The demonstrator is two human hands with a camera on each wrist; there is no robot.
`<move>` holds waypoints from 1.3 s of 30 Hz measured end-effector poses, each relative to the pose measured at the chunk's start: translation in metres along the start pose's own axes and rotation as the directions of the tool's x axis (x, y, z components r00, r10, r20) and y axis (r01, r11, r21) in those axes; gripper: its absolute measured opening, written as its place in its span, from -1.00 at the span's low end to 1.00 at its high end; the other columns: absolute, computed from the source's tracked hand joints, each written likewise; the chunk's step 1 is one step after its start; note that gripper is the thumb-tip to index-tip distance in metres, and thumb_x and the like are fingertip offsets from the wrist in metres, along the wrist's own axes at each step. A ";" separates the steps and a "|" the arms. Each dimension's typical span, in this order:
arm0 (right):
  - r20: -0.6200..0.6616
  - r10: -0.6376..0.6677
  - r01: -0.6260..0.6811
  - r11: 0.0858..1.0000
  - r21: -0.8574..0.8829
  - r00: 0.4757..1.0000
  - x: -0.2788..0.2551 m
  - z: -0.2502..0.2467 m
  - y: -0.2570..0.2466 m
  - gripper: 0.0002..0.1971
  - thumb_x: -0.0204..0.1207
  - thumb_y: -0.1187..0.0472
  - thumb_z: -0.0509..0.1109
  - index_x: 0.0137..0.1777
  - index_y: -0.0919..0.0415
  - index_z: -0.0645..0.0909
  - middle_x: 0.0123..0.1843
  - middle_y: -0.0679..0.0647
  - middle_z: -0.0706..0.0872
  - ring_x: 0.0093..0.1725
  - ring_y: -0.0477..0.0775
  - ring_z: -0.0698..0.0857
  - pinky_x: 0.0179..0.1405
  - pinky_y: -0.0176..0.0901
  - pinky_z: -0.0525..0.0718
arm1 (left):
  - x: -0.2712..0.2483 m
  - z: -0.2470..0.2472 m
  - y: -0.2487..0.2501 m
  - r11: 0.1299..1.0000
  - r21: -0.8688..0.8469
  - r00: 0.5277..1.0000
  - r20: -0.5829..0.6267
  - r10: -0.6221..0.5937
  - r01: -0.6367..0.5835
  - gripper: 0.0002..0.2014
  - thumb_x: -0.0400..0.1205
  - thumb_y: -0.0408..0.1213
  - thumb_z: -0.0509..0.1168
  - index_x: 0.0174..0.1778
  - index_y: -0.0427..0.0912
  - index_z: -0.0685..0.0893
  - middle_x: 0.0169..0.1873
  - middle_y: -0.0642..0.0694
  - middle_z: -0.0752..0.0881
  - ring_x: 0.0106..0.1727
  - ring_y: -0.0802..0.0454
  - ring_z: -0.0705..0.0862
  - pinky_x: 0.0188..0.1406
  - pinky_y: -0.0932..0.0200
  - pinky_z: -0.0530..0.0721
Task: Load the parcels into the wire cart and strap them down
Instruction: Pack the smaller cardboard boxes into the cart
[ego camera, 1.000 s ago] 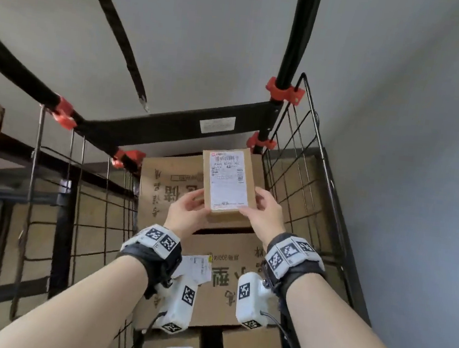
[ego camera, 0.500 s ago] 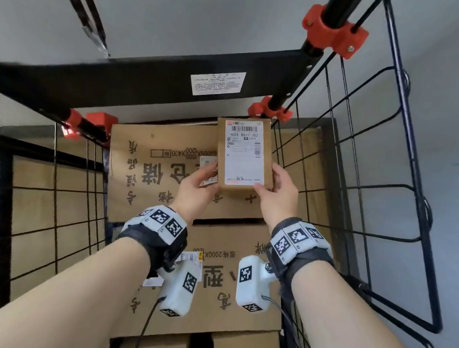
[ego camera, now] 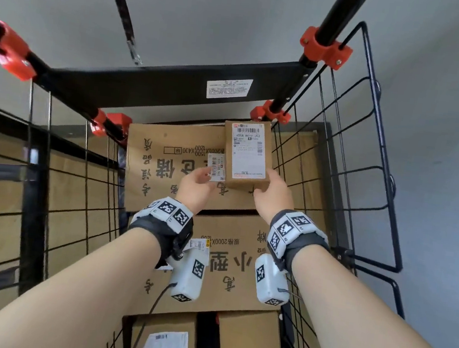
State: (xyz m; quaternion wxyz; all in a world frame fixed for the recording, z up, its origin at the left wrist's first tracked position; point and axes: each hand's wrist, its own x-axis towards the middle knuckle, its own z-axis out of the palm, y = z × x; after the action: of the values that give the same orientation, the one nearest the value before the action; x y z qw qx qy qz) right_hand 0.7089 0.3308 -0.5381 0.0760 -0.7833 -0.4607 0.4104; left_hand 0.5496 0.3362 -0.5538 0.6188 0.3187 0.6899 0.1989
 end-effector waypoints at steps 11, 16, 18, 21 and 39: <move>0.124 -0.178 0.212 0.899 -0.383 0.976 -0.160 -0.047 -0.050 -0.55 0.58 0.27 0.22 0.49 0.17 0.41 0.45 0.14 0.48 0.34 0.20 0.57 0.25 -0.01 0.59 | -0.188 -0.057 0.010 0.801 0.581 0.970 -0.074 0.233 -0.148 -0.53 0.63 -0.42 0.09 0.45 0.02 0.47 0.33 -0.06 0.60 0.09 0.01 0.68 0.07 0.10 0.70; 0.151 -0.304 0.340 0.848 -0.408 0.940 -0.267 -0.057 -0.067 -0.57 0.57 0.28 0.19 0.45 0.14 0.44 0.45 0.14 0.48 0.33 0.21 0.57 0.25 0.00 0.59 | -0.304 -0.083 0.008 0.714 0.681 0.925 -0.146 0.350 -0.162 -0.63 0.66 -0.38 0.07 0.36 -0.07 0.52 0.28 -0.11 0.62 0.22 -0.08 0.64 0.15 0.08 0.62; 0.178 -0.354 0.396 0.817 -0.418 0.918 -0.310 -0.058 -0.072 -0.59 0.56 0.28 0.19 0.43 0.14 0.45 0.44 0.14 0.49 0.32 0.22 0.57 0.26 0.03 0.60 | -0.351 -0.097 0.003 0.712 0.687 0.906 -0.195 0.375 -0.147 -0.65 0.66 -0.35 0.08 0.35 -0.08 0.53 0.26 -0.13 0.63 0.18 -0.09 0.65 0.13 0.05 0.64; 0.221 -0.422 0.476 0.763 -0.436 0.879 -0.366 -0.058 -0.086 -0.60 0.58 0.27 0.19 0.43 0.17 0.45 0.42 0.16 0.50 0.33 0.22 0.57 0.27 0.04 0.60 | -0.412 -0.123 -0.003 0.726 0.674 0.876 -0.264 0.404 -0.132 -0.64 0.66 -0.34 0.12 0.37 -0.06 0.53 0.29 -0.11 0.62 0.23 -0.07 0.64 0.12 0.13 0.60; 0.249 -0.607 0.656 0.703 -0.276 0.755 -0.478 0.044 -0.281 -0.59 0.56 0.22 0.25 0.42 0.15 0.51 0.42 0.14 0.57 0.38 0.16 0.56 0.31 -0.16 0.49 | -0.510 -0.364 -0.014 0.810 0.576 0.775 -0.462 0.431 -0.108 -0.56 0.61 -0.36 0.17 0.44 -0.10 0.45 0.35 -0.18 0.57 0.34 -0.14 0.56 0.30 0.09 0.52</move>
State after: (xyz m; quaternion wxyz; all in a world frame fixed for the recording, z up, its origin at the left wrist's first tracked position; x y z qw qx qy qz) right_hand 0.3783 0.1034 -0.1530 0.0409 -0.5473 -0.7701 0.3251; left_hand 0.2058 0.0201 -0.1363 0.2360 0.4977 0.8146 0.1818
